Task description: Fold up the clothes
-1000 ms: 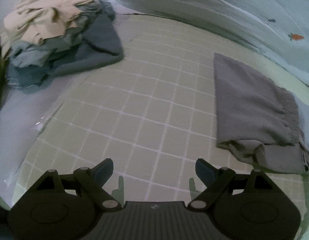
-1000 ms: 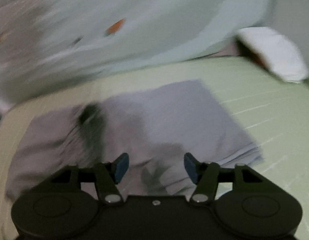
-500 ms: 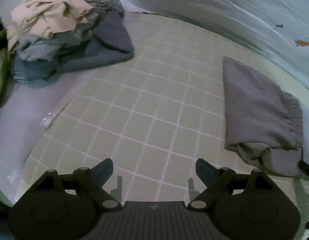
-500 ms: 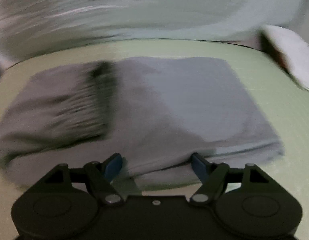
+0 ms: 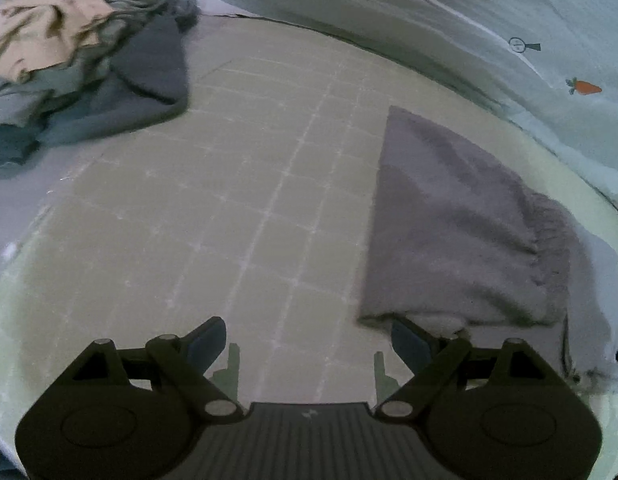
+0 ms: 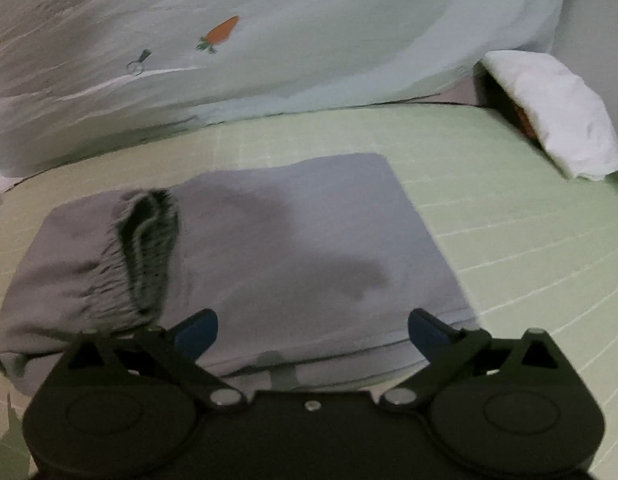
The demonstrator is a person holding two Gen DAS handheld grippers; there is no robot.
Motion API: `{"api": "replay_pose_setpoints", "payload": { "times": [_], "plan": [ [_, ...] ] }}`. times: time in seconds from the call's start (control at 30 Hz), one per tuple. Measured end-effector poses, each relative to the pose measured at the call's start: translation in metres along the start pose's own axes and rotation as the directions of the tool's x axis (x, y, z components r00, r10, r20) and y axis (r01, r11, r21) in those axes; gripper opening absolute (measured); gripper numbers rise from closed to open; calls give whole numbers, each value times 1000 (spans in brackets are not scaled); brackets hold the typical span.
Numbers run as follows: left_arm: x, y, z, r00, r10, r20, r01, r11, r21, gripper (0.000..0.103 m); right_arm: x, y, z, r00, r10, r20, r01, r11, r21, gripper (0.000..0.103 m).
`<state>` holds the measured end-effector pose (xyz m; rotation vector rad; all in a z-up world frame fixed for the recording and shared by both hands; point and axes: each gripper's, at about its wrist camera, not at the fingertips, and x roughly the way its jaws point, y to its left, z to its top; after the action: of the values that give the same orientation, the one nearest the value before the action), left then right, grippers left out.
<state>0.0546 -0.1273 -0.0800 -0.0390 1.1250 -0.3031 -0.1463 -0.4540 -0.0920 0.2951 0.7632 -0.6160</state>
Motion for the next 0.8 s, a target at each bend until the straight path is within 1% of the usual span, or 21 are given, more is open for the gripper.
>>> {"api": "replay_pose_setpoints", "payload": {
  "times": [0.17, 0.37, 0.57, 0.7, 0.8],
  "plan": [
    [20, -26, 13, 1000, -7, -4, 7, 1000, -5, 90, 8, -30, 16, 1000, -17, -26, 17, 1000, 8, 103],
    [46, -39, 32, 1000, -4, -13, 3, 999, -45, 90, 26, -60, 27, 997, -53, -49, 54, 998, 28, 103],
    [70, -54, 54, 999, -46, -26, 45, 998, -47, 89, 48, -81, 42, 993, -89, -72, 94, 993, 71, 103],
    [79, -61, 63, 997, -75, -31, 74, 996, -43, 85, 58, -81, 49, 991, -99, -93, 106, 992, 75, 103],
    [84, -62, 68, 992, -118, -35, 116, 992, -48, 85, 62, -79, 49, 990, -91, -109, 99, 993, 64, 103]
  ]
}}
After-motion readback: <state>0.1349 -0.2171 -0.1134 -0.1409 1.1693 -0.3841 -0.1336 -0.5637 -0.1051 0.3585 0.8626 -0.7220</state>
